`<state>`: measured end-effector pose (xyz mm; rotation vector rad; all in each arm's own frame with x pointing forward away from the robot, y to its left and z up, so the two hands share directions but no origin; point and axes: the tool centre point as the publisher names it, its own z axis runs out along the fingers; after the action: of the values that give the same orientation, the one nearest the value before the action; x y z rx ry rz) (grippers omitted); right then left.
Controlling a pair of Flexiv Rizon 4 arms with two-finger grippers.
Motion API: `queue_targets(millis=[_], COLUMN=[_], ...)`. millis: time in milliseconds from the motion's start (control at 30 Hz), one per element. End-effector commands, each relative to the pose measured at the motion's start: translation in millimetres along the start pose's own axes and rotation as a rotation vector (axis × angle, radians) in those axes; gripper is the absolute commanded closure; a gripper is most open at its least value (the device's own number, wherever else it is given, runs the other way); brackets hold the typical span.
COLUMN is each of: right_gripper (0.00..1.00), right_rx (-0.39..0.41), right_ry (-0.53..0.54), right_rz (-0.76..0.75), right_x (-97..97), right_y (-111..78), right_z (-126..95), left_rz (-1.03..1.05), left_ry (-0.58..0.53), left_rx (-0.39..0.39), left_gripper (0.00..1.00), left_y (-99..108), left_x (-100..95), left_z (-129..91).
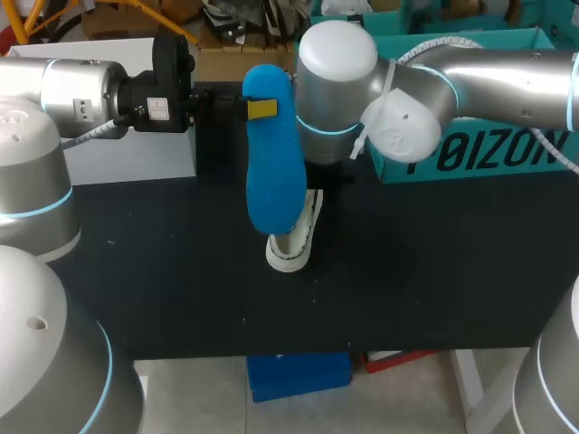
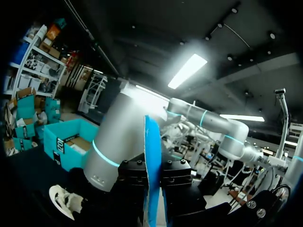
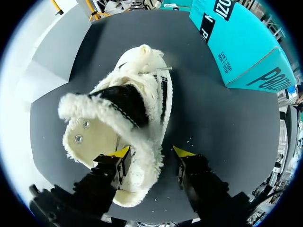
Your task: Take the shoe out of the shoebox, open the shoe tongue, remove and reinsert the insole, then place the shoe into the shoebox
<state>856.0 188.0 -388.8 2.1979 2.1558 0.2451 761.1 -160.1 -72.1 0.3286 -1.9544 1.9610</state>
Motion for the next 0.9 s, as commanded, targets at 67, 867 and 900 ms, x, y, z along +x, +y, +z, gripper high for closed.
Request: queue_targets(millis=[67, 867, 900], right_gripper=[0.00, 0.00, 0.00], right_rx=[-0.038, -0.126, -0.132], right_ry=[0.072, 0.679, 0.690], right_rz=[0.003, -0.114, -0.114], right_x=[-22.8, -45.0, -44.2], right_y=[-11.7, -8.9, -8.2], right_z=[-17, -70, -73], left_rz=[0.000, 0.000, 0.000], left_ry=[-0.005, -0.005, -0.005], left_rx=[-0.001, -0.001, -0.001], left_gripper=[1.00, 1.00, 1.00], left_y=[0, 0, 0], left_x=[0.8, 0.8, 0.8], left_z=[1, 1, 1])
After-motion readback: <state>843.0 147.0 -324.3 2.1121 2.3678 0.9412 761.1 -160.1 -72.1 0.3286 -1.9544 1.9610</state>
